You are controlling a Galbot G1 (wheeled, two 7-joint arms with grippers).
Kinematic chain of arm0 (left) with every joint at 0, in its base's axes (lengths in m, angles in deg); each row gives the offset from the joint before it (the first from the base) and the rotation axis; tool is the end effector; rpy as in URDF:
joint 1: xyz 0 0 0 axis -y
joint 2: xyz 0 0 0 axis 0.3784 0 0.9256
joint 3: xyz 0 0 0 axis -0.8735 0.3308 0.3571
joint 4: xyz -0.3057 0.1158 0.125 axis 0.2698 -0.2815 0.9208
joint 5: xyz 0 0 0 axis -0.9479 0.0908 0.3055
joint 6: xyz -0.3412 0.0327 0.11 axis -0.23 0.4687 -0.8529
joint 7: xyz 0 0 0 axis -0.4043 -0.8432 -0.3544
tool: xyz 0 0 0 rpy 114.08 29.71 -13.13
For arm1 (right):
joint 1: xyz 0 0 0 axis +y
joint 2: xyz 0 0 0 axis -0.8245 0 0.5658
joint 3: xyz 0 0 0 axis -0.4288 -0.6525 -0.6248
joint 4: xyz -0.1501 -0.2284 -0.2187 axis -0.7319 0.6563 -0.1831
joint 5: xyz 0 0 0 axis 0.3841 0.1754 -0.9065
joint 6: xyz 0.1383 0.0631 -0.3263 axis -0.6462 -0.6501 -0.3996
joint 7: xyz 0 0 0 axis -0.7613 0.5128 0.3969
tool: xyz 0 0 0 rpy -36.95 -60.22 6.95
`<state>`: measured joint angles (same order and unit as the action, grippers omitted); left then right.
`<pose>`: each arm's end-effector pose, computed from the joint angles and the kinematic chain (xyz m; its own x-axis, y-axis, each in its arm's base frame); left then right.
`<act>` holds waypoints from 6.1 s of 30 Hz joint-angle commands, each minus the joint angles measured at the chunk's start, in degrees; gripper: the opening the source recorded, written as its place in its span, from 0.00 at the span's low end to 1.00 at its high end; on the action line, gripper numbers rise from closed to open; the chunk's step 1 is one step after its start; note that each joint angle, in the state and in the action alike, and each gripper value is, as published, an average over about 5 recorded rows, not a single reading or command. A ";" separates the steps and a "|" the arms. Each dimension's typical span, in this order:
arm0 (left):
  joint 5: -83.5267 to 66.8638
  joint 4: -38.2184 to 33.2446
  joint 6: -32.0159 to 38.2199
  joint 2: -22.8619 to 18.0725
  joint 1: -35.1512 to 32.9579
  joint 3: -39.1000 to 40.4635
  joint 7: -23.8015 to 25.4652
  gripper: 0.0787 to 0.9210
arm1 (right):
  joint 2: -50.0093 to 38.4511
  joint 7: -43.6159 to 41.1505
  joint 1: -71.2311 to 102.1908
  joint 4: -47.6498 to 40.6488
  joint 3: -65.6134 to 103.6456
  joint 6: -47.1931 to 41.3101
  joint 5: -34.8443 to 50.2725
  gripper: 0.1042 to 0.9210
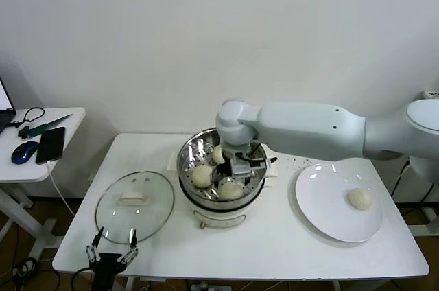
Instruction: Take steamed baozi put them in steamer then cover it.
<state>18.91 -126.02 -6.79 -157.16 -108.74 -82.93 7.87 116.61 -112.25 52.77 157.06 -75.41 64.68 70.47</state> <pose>0.1081 0.0733 -0.3789 -0.9616 -0.1223 0.2458 -0.0506 0.9590 0.2789 0.4961 0.1684 -0.0712 -0.1180 -0.0408 0.9922 0.0744 -0.9967 -0.0321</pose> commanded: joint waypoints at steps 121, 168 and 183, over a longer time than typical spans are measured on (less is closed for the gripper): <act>-0.95 -2.93 -3.12 0.58 1.75 5.18 1.82 0.88 | -3.59 13.54 -19.25 -15.74 -22.91 -47.34 63.04 0.67; -2.39 -1.19 -2.88 1.89 2.87 4.82 1.75 0.88 | 2.65 18.96 -8.45 -13.87 -24.16 -50.49 59.48 0.82; -2.39 -1.07 -2.72 2.28 3.02 4.34 1.68 0.88 | -10.20 19.62 -13.28 -9.82 -17.40 -42.86 59.55 0.88</act>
<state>16.49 -127.09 -9.56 -154.94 -105.79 -78.48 9.57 114.41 -94.43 41.48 145.72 -96.89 16.38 129.92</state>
